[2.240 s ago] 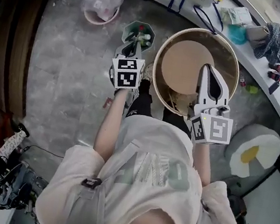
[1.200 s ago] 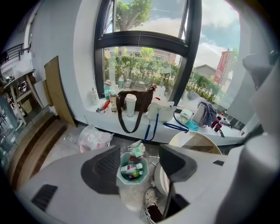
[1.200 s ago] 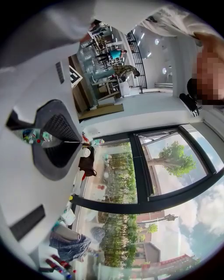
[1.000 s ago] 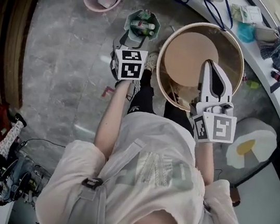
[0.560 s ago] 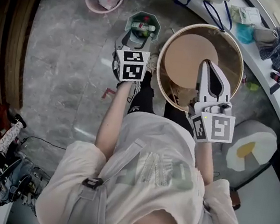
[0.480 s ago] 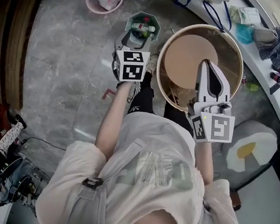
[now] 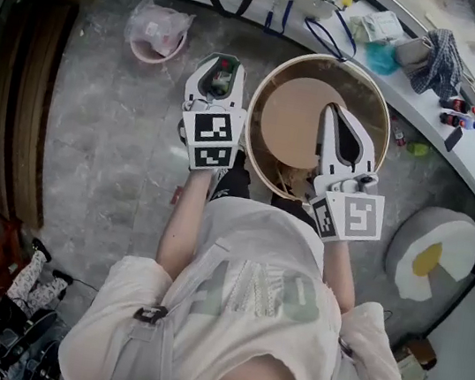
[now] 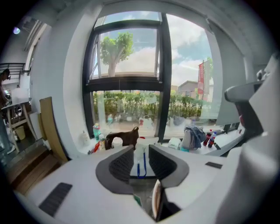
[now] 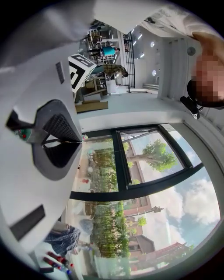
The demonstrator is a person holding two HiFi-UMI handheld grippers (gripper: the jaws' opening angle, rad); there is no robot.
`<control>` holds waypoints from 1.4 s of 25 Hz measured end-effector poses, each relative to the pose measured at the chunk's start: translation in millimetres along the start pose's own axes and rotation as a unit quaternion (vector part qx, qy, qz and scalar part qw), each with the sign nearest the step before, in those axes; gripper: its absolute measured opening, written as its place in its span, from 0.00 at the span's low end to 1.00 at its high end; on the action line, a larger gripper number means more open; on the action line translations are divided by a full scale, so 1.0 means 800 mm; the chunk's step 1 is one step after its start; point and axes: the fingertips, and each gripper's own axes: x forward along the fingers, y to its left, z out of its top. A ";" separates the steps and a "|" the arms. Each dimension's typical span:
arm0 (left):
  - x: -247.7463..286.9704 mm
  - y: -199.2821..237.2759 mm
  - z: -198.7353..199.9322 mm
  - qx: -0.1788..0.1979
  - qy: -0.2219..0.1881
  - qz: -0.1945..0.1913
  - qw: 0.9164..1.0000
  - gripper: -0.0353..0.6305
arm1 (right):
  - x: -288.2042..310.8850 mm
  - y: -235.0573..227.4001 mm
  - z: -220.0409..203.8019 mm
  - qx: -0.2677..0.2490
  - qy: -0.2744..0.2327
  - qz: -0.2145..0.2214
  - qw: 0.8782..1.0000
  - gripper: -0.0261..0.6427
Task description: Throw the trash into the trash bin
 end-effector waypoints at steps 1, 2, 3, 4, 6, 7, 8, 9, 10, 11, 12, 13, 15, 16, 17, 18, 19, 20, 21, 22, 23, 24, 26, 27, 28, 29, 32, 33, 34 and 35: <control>-0.006 -0.017 0.024 0.005 -0.022 -0.009 1.000 0.19 | -0.010 -0.009 0.009 0.001 -0.013 -0.008 1.000 0.06; -0.013 -0.035 0.049 0.013 -0.045 -0.019 0.999 0.12 | -0.020 -0.018 0.019 0.001 -0.026 -0.017 1.000 0.06; -0.021 -0.055 0.075 0.023 -0.067 -0.030 0.997 0.09 | -0.031 -0.027 0.030 0.001 -0.040 -0.026 0.999 0.06; -0.029 -0.076 0.101 0.034 -0.090 -0.045 0.994 0.07 | -0.043 -0.037 0.041 0.000 -0.055 -0.036 0.998 0.06; -0.047 -0.123 0.158 0.053 -0.144 -0.085 0.985 0.07 | -0.068 -0.060 0.065 -0.001 -0.086 -0.060 0.994 0.06; -0.056 -0.149 0.187 0.060 -0.171 -0.110 0.977 0.07 | -0.082 -0.073 0.080 -0.002 -0.104 -0.073 0.992 0.06; -0.066 -0.176 0.218 0.067 -0.196 -0.135 0.969 0.07 | -0.098 -0.086 0.095 -0.002 -0.121 -0.087 0.989 0.06; -0.076 -0.205 0.249 0.074 -0.220 -0.159 0.960 0.07 | -0.115 -0.099 0.112 -0.003 -0.139 -0.100 0.985 0.06; -0.088 -0.234 0.279 0.080 -0.241 -0.181 0.950 0.07 | -0.133 -0.112 0.127 -0.005 -0.154 -0.112 0.982 0.06; -0.101 -0.264 0.305 0.084 -0.260 -0.202 0.940 0.07 | -0.152 -0.125 0.142 -0.008 -0.167 -0.125 0.978 0.06; -0.116 -0.293 0.328 0.082 -0.277 -0.223 0.931 0.07 | -0.172 -0.137 0.153 -0.014 -0.177 -0.142 0.974 0.06; -0.131 -0.321 0.343 0.078 -0.290 -0.244 0.922 0.07 | -0.193 -0.148 0.159 -0.020 -0.183 -0.162 0.970 0.06; -0.157 -0.365 0.348 0.082 -0.300 -0.283 0.907 0.07 | -0.235 -0.168 0.161 -0.025 -0.192 -0.204 0.960 0.06; -0.167 -0.384 0.343 0.092 -0.301 -0.297 0.901 0.07 | -0.253 -0.177 0.158 -0.020 -0.198 -0.220 0.955 0.06; -0.175 -0.402 0.338 0.101 -0.303 -0.308 0.896 0.07 | -0.267 -0.184 0.154 -0.012 -0.205 -0.229 0.952 0.06; -0.180 -0.420 0.332 0.111 -0.303 -0.314 0.893 0.07 | -0.278 -0.189 0.149 -0.005 -0.207 -0.234 0.950 0.06; -0.182 -0.435 0.325 0.120 -0.300 -0.317 0.892 0.07 | -0.285 -0.193 0.143 -0.004 -0.205 -0.235 0.950 0.06; -0.182 -0.447 0.317 0.127 -0.293 -0.320 0.892 0.07 | -0.288 -0.196 0.136 -0.007 -0.198 -0.237 0.951 0.06; -0.181 -0.456 0.309 0.131 -0.285 -0.322 0.893 0.07 | -0.290 -0.199 0.130 -0.008 -0.192 -0.239 0.952 0.06; -0.180 -0.461 0.305 0.136 -0.279 -0.324 0.894 0.07 | -0.291 -0.201 0.125 -0.004 -0.189 -0.240 0.952 0.06; -0.178 -0.464 0.304 0.142 -0.275 -0.324 0.894 0.07 | -0.289 -0.204 0.121 0.005 -0.191 -0.240 0.952 0.06; -0.175 -0.465 0.305 0.149 -0.273 -0.322 0.894 0.07 | -0.287 -0.208 0.118 0.016 -0.196 -0.237 0.951 0.06; -0.169 -0.468 0.308 0.159 -0.270 -0.320 0.894 0.07 | -0.284 -0.217 0.116 0.025 -0.204 -0.237 0.950 0.06; -0.167 -0.469 0.307 0.158 -0.268 -0.321 0.895 0.07 | -0.285 -0.220 0.113 0.023 -0.202 -0.239 0.950 0.06; -0.167 -0.470 0.306 0.156 -0.266 -0.320 0.896 0.07 | -0.287 -0.221 0.110 0.021 -0.199 -0.240 0.950 0.06; -0.168 -0.467 0.304 0.154 -0.266 -0.318 0.897 0.07 | -0.288 -0.219 0.108 0.022 -0.199 -0.237 0.951 0.06; -0.175 -0.449 0.295 0.160 -0.267 -0.299 0.902 0.07 | -0.282 -0.202 0.110 0.036 -0.205 -0.209 0.955 0.06; -0.177 -0.444 0.293 0.160 -0.267 -0.296 0.903 0.07 | -0.281 -0.198 0.110 0.035 -0.206 -0.206 0.956 0.06; -0.177 -0.441 0.292 0.159 -0.268 -0.294 0.904 0.07 | -0.281 -0.197 0.111 0.028 -0.207 -0.206 0.956 0.06; -0.177 -0.438 0.292 0.157 -0.269 -0.292 0.904 0.07 | -0.280 -0.197 0.112 0.020 -0.208 -0.209 0.955 0.06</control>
